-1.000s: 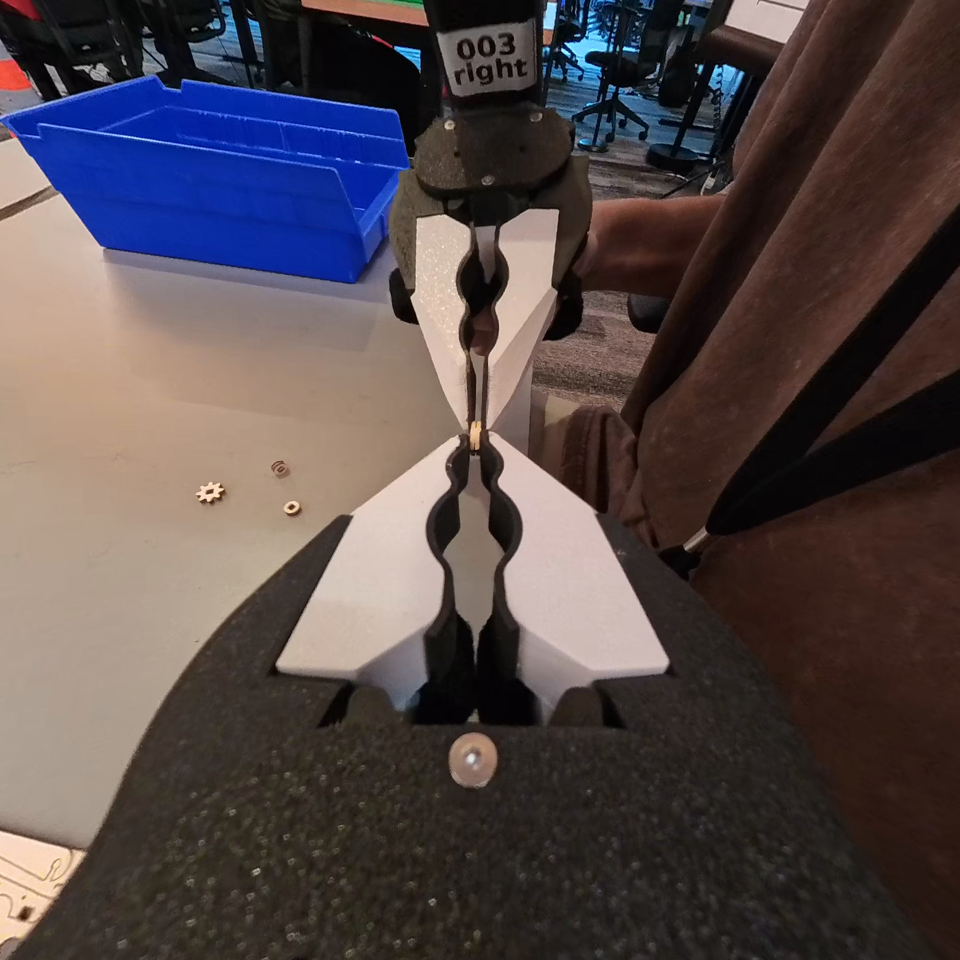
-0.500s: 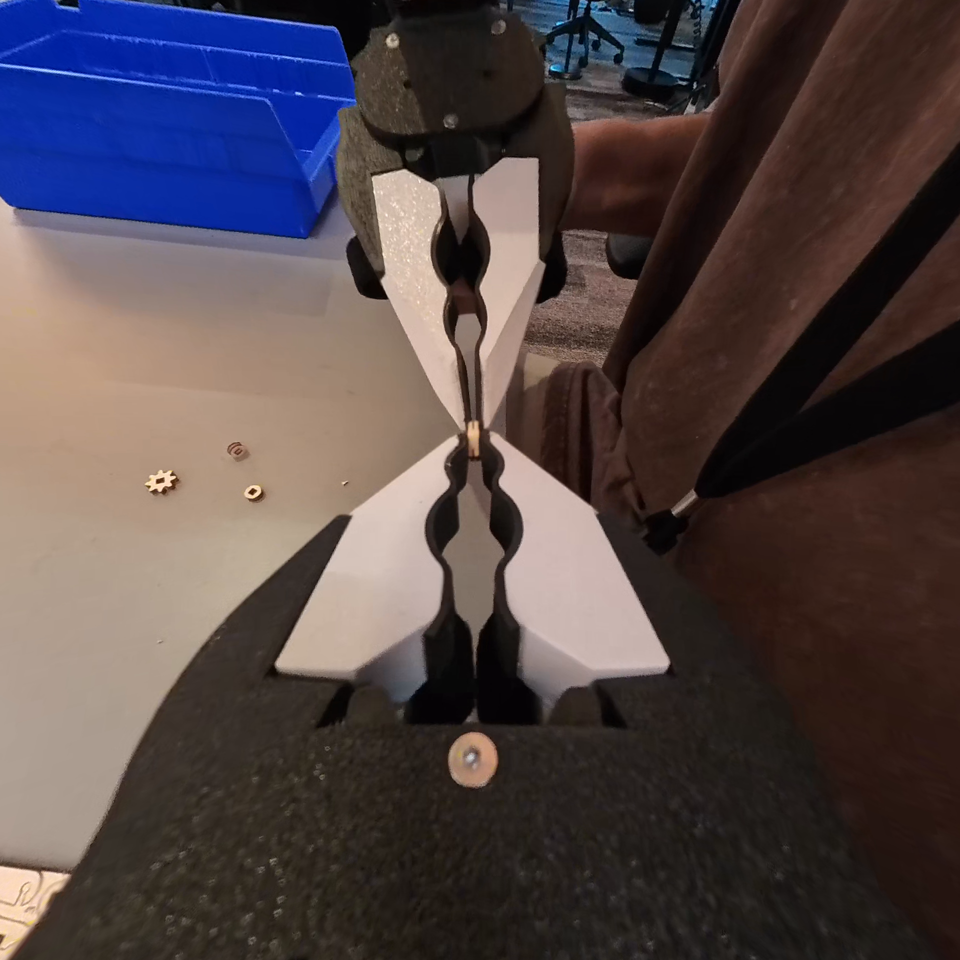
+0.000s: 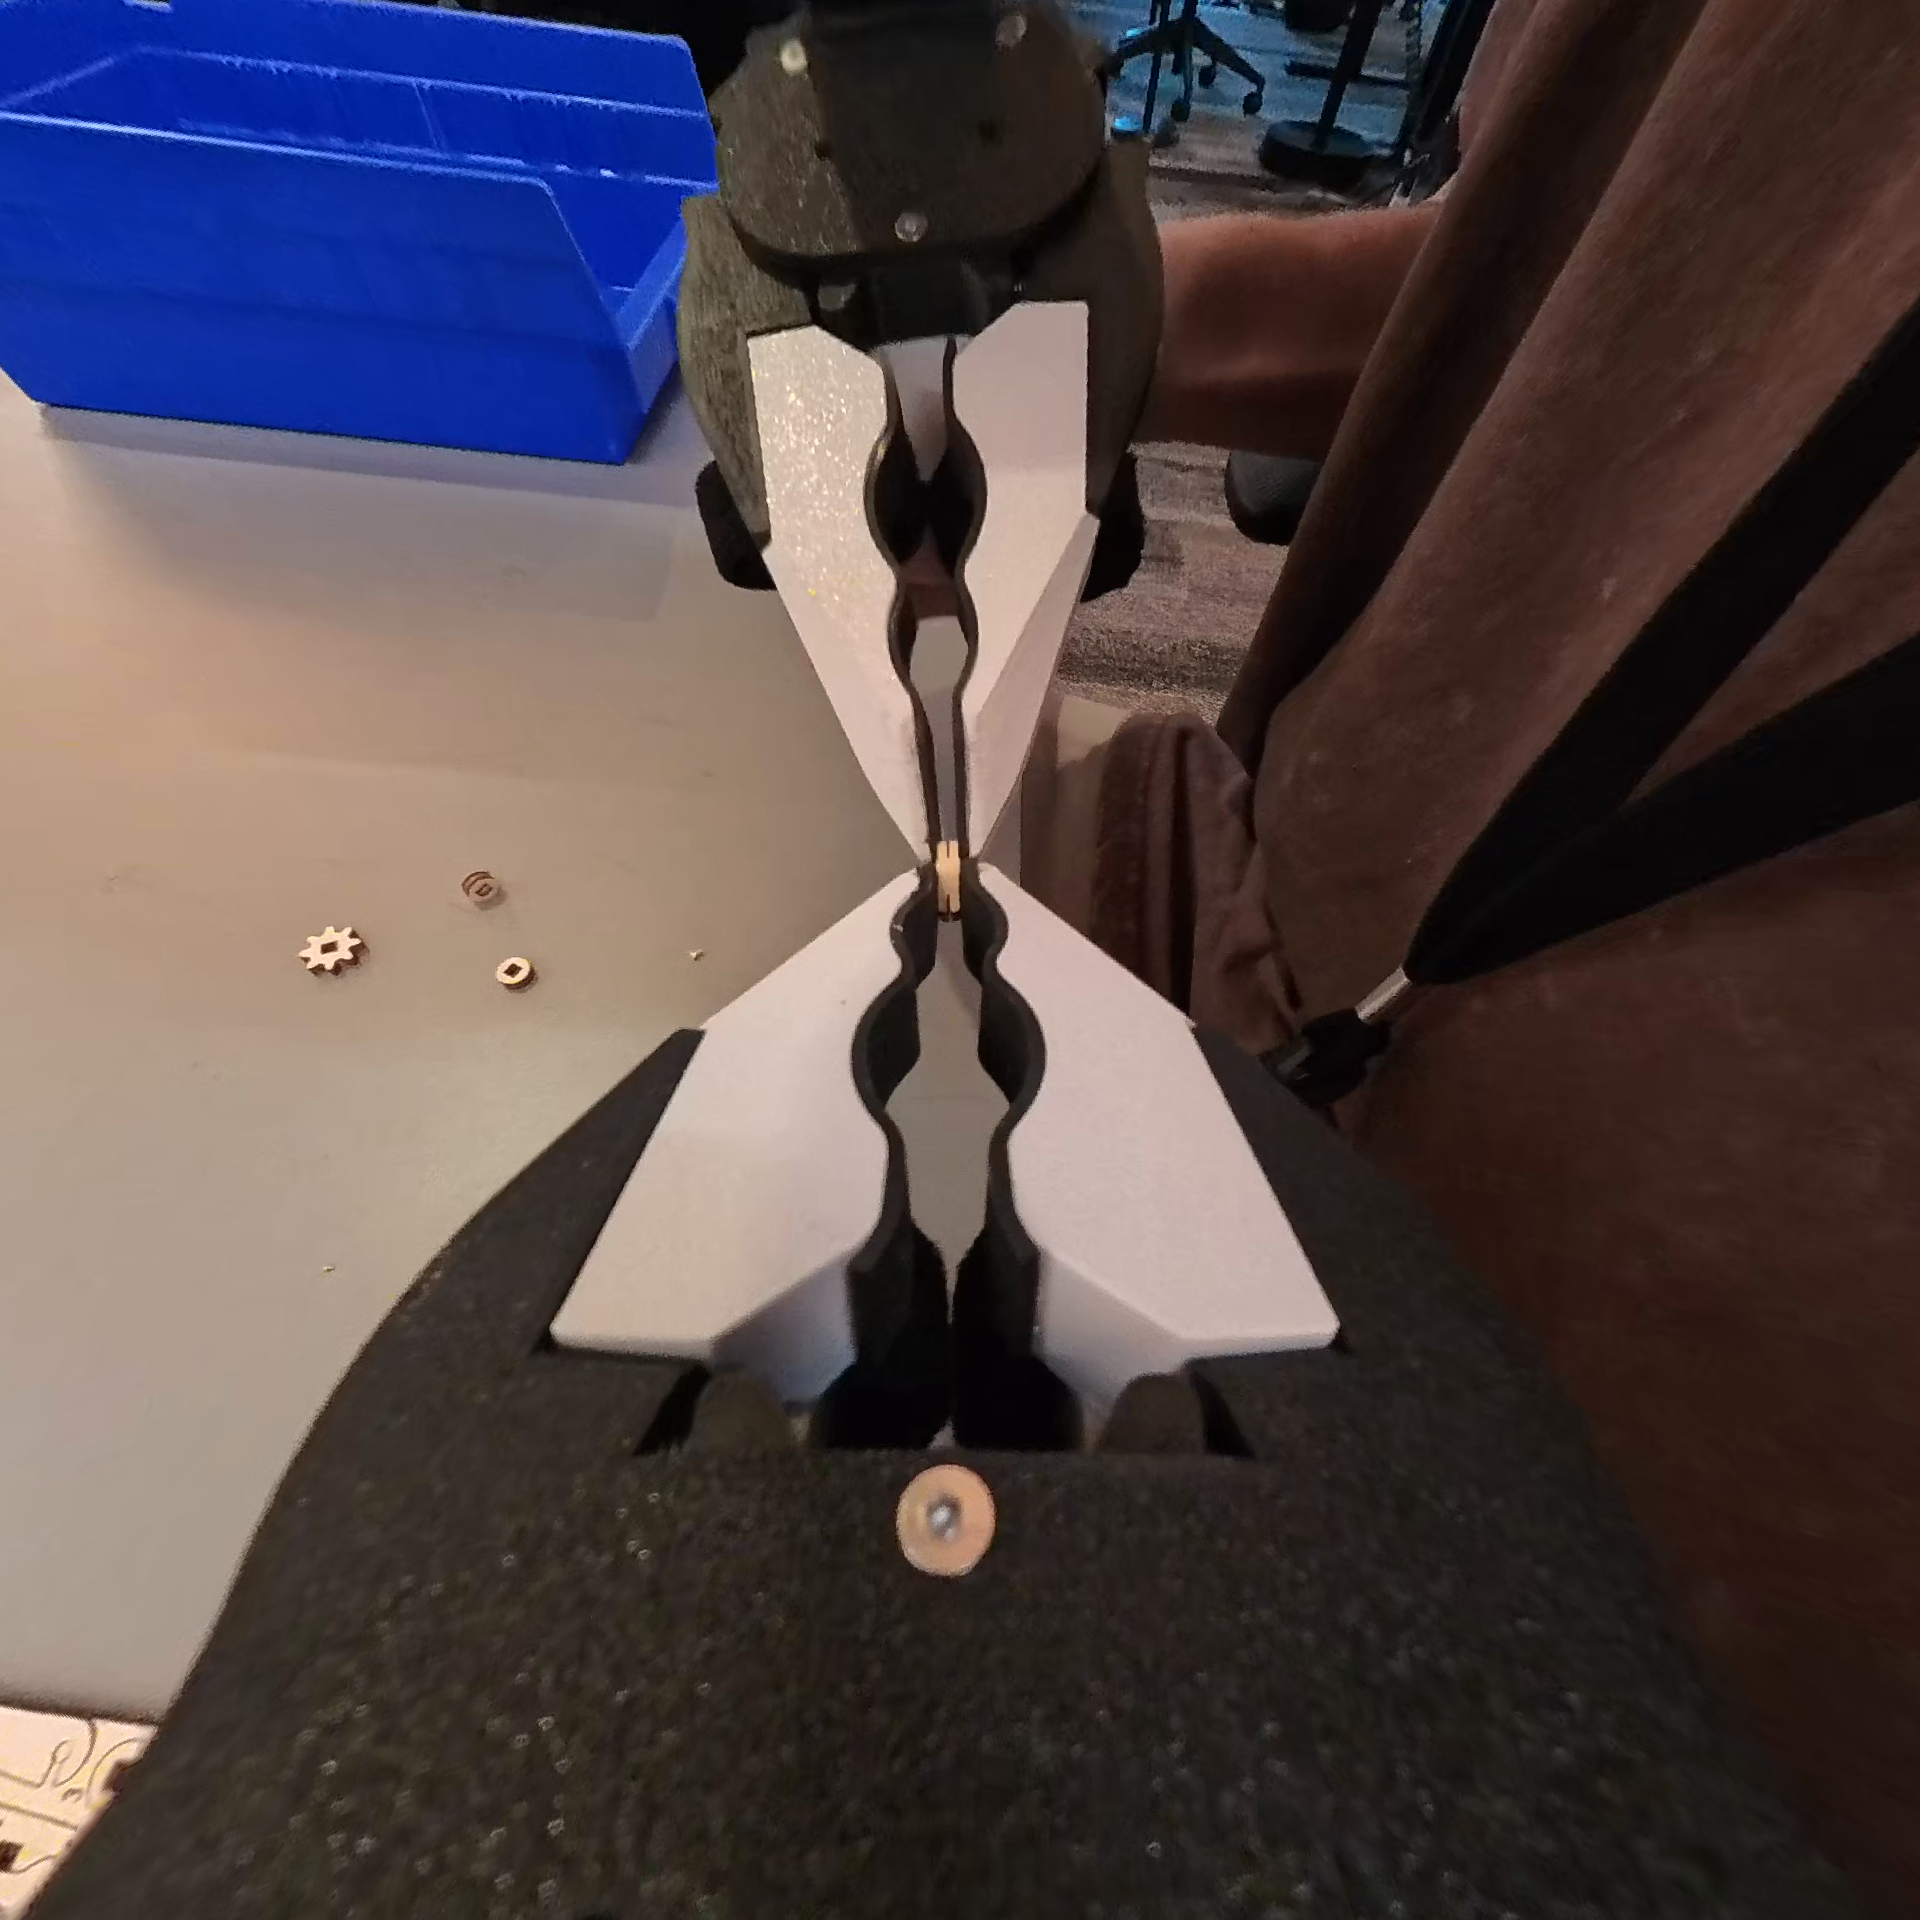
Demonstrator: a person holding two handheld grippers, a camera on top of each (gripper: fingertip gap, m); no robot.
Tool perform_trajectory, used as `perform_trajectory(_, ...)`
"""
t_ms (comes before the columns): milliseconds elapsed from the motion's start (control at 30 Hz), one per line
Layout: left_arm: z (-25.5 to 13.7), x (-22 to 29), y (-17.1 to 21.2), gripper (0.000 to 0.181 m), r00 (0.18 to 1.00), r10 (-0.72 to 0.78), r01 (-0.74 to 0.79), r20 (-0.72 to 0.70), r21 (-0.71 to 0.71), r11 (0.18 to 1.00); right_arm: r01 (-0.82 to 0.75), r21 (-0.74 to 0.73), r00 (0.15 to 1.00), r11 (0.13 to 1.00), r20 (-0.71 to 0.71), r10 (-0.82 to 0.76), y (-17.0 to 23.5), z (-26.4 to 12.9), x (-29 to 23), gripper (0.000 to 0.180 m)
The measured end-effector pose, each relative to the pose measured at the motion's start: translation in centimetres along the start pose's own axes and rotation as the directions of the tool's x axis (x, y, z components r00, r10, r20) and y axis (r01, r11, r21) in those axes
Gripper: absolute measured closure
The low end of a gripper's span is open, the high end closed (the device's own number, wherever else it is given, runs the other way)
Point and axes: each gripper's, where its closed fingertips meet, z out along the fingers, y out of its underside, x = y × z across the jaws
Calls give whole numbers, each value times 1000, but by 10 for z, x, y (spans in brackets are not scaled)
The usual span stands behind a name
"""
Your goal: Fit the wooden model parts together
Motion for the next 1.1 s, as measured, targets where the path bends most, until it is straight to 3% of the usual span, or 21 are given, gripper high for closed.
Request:
perform_trajectory(200, 11, -3, 27, 179, 997, 68, -59, 45, -165, 984, 94, -245, 991, 965, -72, -115, 22, 13, 6, 177)
perform_trajectory(333, 6, -12, 25, 179, 996, 38, -26, 78, -147, 989, 7, -135, 995, 991, -96, -20, 16, 6, 14, 173)
perform_trajectory(467, -6, -36, 25, 179, 984, -27, 50, 178, -126, 991, -113, -32, 964, 993, -247, 102, 15, -19, 54, 165)
perform_trajectory(633, -18, -65, 31, 179, 941, -187, 216, 281, -73, 974, -149, -144, 850, 978, -524, 52, 54, -24, 113, 168)
perform_trajectory(800, -19, -67, 24, 179, 926, -286, 296, 247, -5, 955, -120, -211, 874, 970, -486, 2, 63, -4, 127, 167)
perform_trajectory(1100, -30, -77, 18, 179, 901, -338, 334, 272, 63, 940, -144, -202, 903, 969, -428, 46, 67, 9, 130, 172)
